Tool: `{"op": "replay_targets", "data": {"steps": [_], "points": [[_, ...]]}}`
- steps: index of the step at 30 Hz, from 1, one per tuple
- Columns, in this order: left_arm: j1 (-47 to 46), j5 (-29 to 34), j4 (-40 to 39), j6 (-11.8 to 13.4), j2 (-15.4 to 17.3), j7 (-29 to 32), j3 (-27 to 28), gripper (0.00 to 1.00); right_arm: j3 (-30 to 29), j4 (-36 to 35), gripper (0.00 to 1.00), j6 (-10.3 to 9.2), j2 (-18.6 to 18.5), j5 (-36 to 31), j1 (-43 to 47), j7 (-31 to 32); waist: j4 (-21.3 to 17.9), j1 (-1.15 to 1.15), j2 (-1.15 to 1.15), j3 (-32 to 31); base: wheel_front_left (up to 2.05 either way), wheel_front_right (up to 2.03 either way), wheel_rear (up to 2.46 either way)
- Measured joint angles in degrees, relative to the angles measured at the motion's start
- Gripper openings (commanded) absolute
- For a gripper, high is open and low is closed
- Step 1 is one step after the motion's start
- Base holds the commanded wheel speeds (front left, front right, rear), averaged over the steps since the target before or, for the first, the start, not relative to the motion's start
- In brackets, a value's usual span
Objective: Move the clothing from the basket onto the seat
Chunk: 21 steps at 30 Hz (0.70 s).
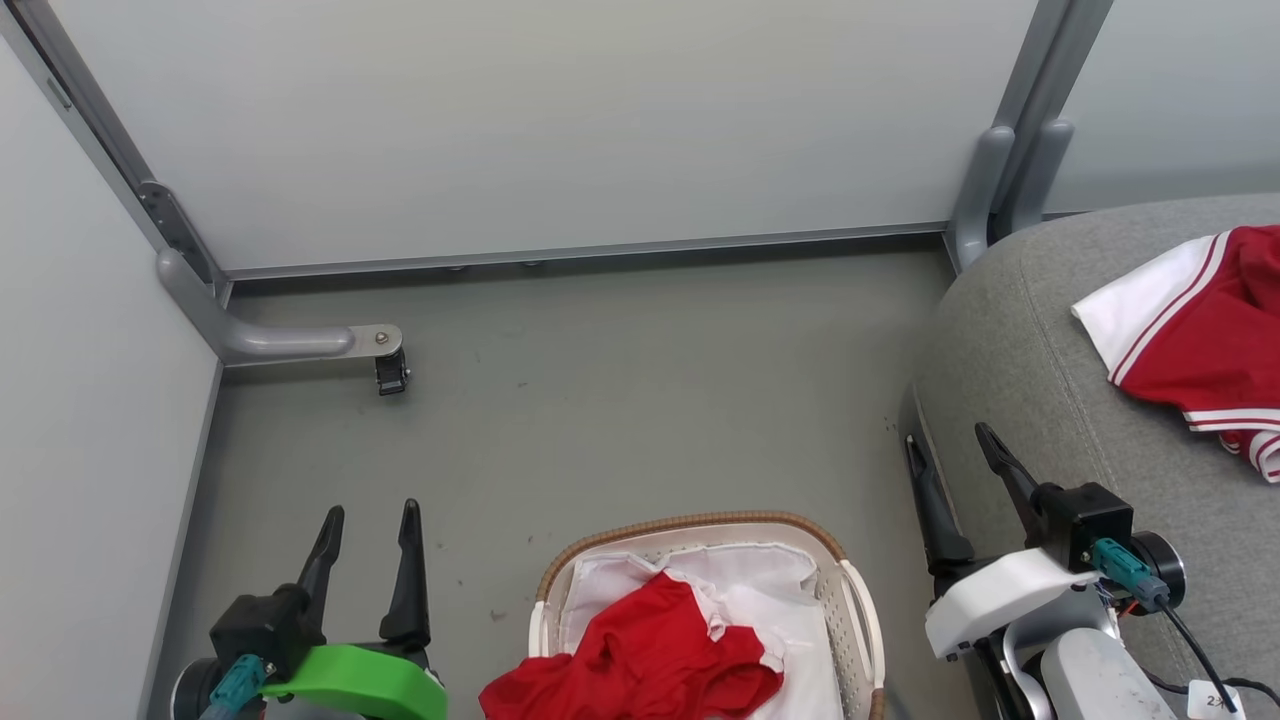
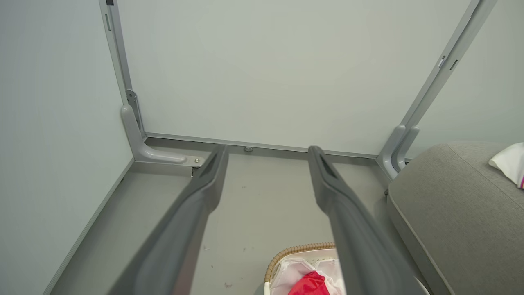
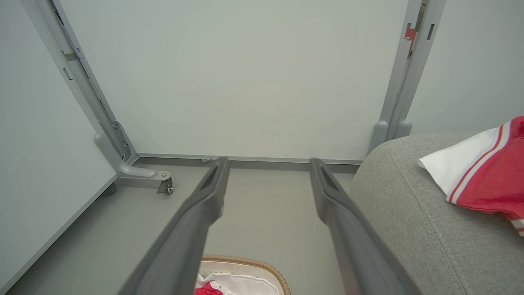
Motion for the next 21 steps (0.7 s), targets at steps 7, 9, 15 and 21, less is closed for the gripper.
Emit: {"op": "replay_targets", "data": {"steps": [7,9,15,21], "points": [[-0.45,-0.14,0.12,0.00,0.04,0.00,-1.51,1.00,-0.55,-0.30,1.00,0.00,0.01,-0.05,-0.95,0.00,0.08,0.00,0.00,1.31,0.00,0.00,0.00],[-1.33,0.03,0.30,0.00,0.23,0.00,-2.42,1.00,-1.05,-0.64,1.00,0.00,0.02,-0.68,-1.40,-0.01,0.08,0.00,0.00,2.01,0.00,0.00,0.00],[-6.79,1.40,2.86,0.00,1.87,0.00,-7.46,1.00,-4.14,-2.88,1.00,0.00,0.02,-2.64,-3.57,0.00,0.11,0.00,0.00,4.73,0.00,0.00,0.00],[-17.85,3.33,8.73,0.00,3.37,-0.02,-17.25,1.00,-8.53,-6.62,1.00,0.00,-0.01,-5.37,-7.48,0.00,0.16,0.00,0.00,9.23,0.00,0.00,0.00]]}}
